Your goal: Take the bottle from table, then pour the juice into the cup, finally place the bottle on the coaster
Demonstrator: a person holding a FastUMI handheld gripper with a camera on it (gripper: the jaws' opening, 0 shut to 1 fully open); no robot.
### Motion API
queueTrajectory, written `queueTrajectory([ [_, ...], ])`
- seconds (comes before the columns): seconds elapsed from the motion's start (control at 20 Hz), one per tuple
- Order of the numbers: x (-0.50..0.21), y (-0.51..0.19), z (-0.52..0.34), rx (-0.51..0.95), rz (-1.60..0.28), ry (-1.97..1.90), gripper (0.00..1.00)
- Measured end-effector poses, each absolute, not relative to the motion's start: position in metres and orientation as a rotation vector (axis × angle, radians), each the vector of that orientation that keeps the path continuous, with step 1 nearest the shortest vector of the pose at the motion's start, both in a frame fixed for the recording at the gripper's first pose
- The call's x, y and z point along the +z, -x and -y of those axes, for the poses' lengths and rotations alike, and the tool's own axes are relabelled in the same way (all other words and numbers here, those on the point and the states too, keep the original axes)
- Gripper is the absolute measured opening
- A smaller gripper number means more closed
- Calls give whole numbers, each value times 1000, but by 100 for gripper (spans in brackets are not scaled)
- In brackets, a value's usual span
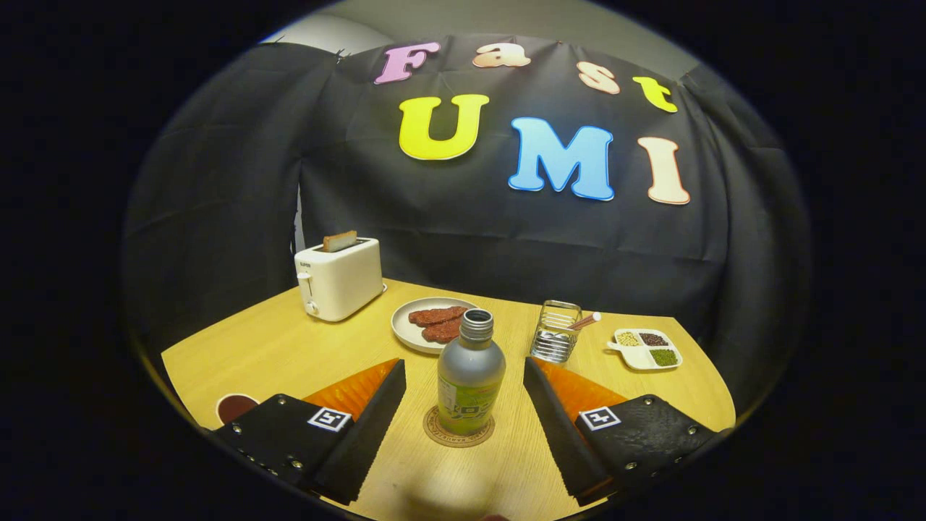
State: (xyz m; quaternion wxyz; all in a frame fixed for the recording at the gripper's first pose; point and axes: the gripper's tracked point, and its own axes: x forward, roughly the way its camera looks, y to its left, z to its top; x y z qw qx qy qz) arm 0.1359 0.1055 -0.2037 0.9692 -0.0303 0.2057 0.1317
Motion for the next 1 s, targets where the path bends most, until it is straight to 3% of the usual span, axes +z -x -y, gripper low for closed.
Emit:
queueTrajectory([
  [0.6, -79, -44, -56, 126, -231, -66, 99],
  [1.0, -35, -1, -17, 16, -174, -9, 99],
])
